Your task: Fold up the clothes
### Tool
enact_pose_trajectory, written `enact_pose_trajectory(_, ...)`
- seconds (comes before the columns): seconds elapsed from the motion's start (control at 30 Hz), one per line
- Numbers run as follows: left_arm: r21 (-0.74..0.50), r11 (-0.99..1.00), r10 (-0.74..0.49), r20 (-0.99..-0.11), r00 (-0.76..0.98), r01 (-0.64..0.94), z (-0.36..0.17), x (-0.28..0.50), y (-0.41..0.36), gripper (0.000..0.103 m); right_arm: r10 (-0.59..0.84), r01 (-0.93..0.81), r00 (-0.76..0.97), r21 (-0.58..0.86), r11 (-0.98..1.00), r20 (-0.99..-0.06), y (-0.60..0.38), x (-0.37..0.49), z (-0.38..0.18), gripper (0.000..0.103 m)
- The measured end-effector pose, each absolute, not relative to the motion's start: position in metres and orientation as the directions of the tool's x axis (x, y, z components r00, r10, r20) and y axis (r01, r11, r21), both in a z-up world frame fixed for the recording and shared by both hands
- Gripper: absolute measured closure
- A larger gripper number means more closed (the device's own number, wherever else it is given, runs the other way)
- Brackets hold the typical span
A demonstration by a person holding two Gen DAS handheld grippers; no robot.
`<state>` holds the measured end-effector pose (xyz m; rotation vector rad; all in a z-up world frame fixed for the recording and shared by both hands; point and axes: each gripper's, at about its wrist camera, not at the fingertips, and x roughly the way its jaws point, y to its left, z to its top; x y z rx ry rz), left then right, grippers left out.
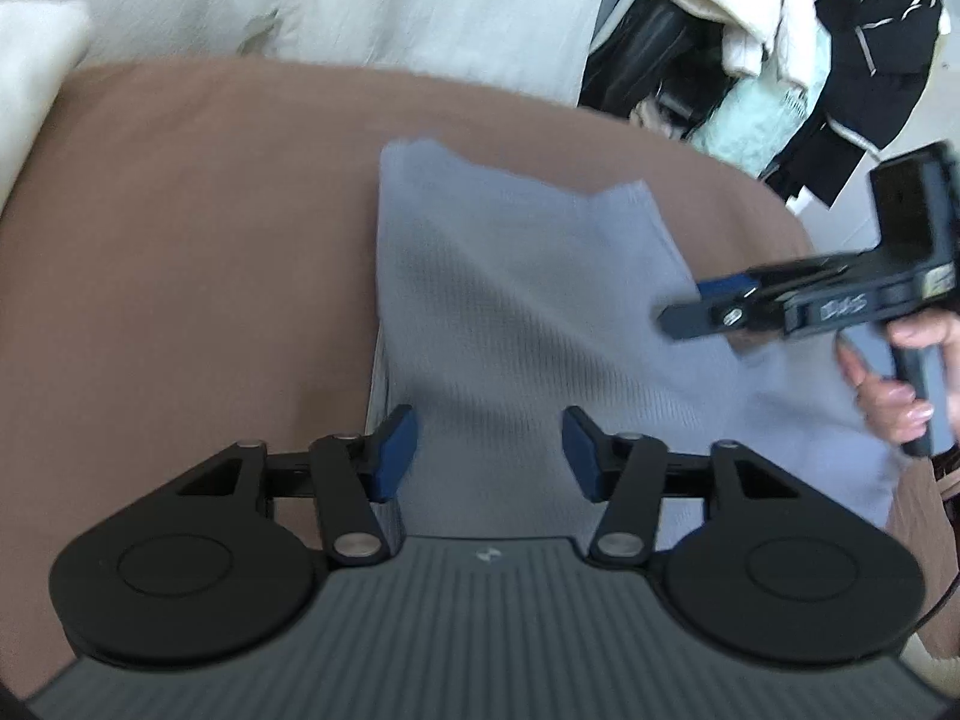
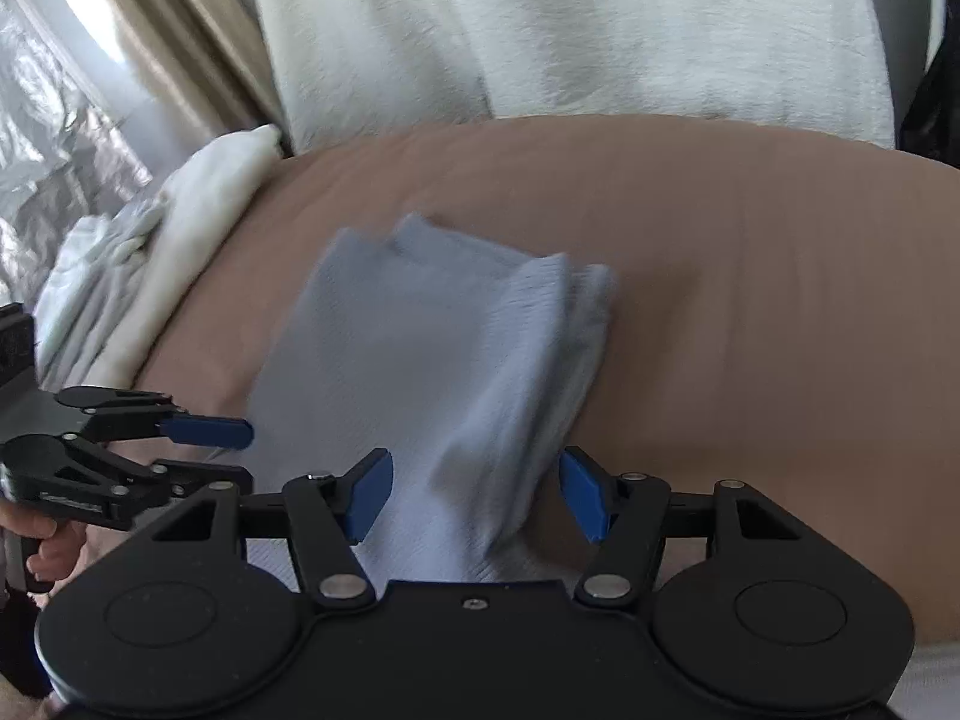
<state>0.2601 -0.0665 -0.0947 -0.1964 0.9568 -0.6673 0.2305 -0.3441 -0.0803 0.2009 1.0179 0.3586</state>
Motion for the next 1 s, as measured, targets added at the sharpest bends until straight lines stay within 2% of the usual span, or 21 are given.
enact_pose_trajectory(0.03,-0.443,0.777,-0.617,-0.677,0.401,0.448,-0.097,0.263,-0.069,0.100,0.381,-0.200,0.481,0.324,0.925,-0.790,-0.345,0.234,-0.085,0.036)
enact_pose_trajectory(0.1,-0.401,0.788,-0.601,-0.665,0.443,0.468,-0.093,0.262,-0.074,0.103,0.382,-0.220,0.507,0.313,0.924,-0.772,-0.344,0.238,-0.094,0.037)
enact_pose_trajectory(0.13,-0.358,0.803,-0.578,-0.662,0.476,0.476,-0.087,0.259,-0.076,0.103,0.394,-0.260,0.544,0.298,0.919,-0.741,-0.342,0.238,-0.097,0.044)
enact_pose_trajectory(0.17,-0.314,0.817,-0.555,-0.658,0.509,0.483,-0.081,0.255,-0.078,0.103,0.389,-0.305,0.569,0.253,0.918,-0.725,-0.336,0.238,-0.099,0.075)
enact_pose_trajectory(0.2,-0.270,0.830,-0.531,-0.652,0.542,0.488,-0.075,0.252,-0.080,0.103,0.371,-0.339,0.586,0.198,0.920,-0.720,-0.329,0.237,-0.100,0.087)
enact_pose_trajectory(0.23,-0.225,0.841,-0.507,-0.643,0.574,0.491,-0.069,0.249,-0.082,0.103,0.369,-0.352,0.607,0.178,0.919,-0.704,-0.326,0.234,-0.099,0.094)
enact_pose_trajectory(0.33,-0.138,0.878,-0.440,-0.608,0.661,0.458,-0.055,0.245,-0.079,0.103,0.366,-0.338,0.679,0.171,0.925,-0.637,-0.332,0.224,-0.092,0.096)
enact_pose_trajectory(0.4,-0.210,0.901,-0.425,-0.606,0.672,0.380,-0.059,0.251,-0.062,0.103,0.357,-0.275,0.709,0.228,0.934,-0.608,-0.349,0.221,-0.093,0.096)
enact_pose_trajectory(0.47,-0.354,0.860,-0.511,-0.601,0.615,0.369,-0.069,0.257,-0.050,0.103,0.363,-0.227,0.682,0.287,0.931,-0.635,-0.360,0.227,-0.102,0.094)
enact_pose_trajectory(0.57,-0.516,0.780,-0.621,-0.566,0.542,0.355,-0.080,0.265,-0.041,0.097,0.402,-0.189,0.639,0.373,0.908,-0.655,-0.364,0.237,-0.114,0.083)
enact_pose_trajectory(0.6,-0.536,0.766,-0.637,-0.564,0.526,0.354,-0.081,0.267,-0.041,0.087,0.422,-0.168,0.631,0.416,0.894,-0.651,-0.367,0.241,-0.117,0.070)
enact_pose_trajectory(0.63,-0.563,0.748,-0.659,-0.562,0.500,0.352,-0.084,0.269,-0.042,0.069,0.448,-0.149,0.623,0.465,0.873,-0.641,-0.368,0.247,-0.119,0.055)
enact_pose_trajectory(0.67,-0.579,0.738,-0.670,-0.571,0.474,0.346,-0.087,0.269,-0.044,0.057,0.475,-0.137,0.618,0.510,0.849,-0.626,-0.368,0.251,-0.119,0.048)
enact_pose_trajectory(0.7,-0.573,0.747,-0.663,-0.601,0.446,0.337,-0.094,0.271,-0.048,0.038,0.491,-0.132,0.610,0.531,0.837,-0.621,-0.366,0.255,-0.120,0.039)
enact_pose_trajectory(0.77,-0.494,0.803,-0.595,-0.689,0.415,0.332,-0.102,0.270,-0.062,0.038,0.452,-0.185,0.597,0.434,0.882,-0.663,-0.347,0.261,-0.116,0.040)
enact_pose_trajectory(0.8,-0.446,0.826,-0.562,-0.700,0.441,0.345,-0.100,0.267,-0.069,0.038,0.422,-0.220,0.594,0.367,0.904,-0.685,-0.335,0.263,-0.114,0.064)
enact_pose_trajectory(0.83,-0.395,0.846,-0.528,-0.708,0.468,0.357,-0.097,0.264,-0.077,0.049,0.401,-0.244,0.593,0.319,0.916,-0.698,-0.327,0.264,-0.111,0.085)
enact_pose_trajectory(0.87,-0.341,0.866,-0.492,-0.716,0.495,0.367,-0.095,0.261,-0.085,0.066,0.394,-0.256,0.596,0.299,0.919,-0.700,-0.323,0.262,-0.108,0.086)
enact_pose_trajectory(0.9,-0.258,0.888,-0.438,-0.731,0.524,0.382,-0.093,0.258,-0.091,0.100,0.391,-0.265,0.608,0.287,0.921,-0.691,-0.322,0.259,-0.103,0.087)
enact_pose_trajectory(0.97,-0.100,0.912,-0.333,-0.743,0.580,0.397,-0.090,0.252,-0.103,0.102,0.407,-0.281,0.676,0.295,0.913,-0.615,-0.327,0.242,-0.087,0.088)
enact_pose_trajectory(1.0,-0.136,0.920,-0.341,-0.739,0.581,0.366,-0.088,0.252,-0.097,0.102,0.424,-0.294,0.710,0.310,0.904,-0.562,-0.330,0.229,-0.077,0.088)
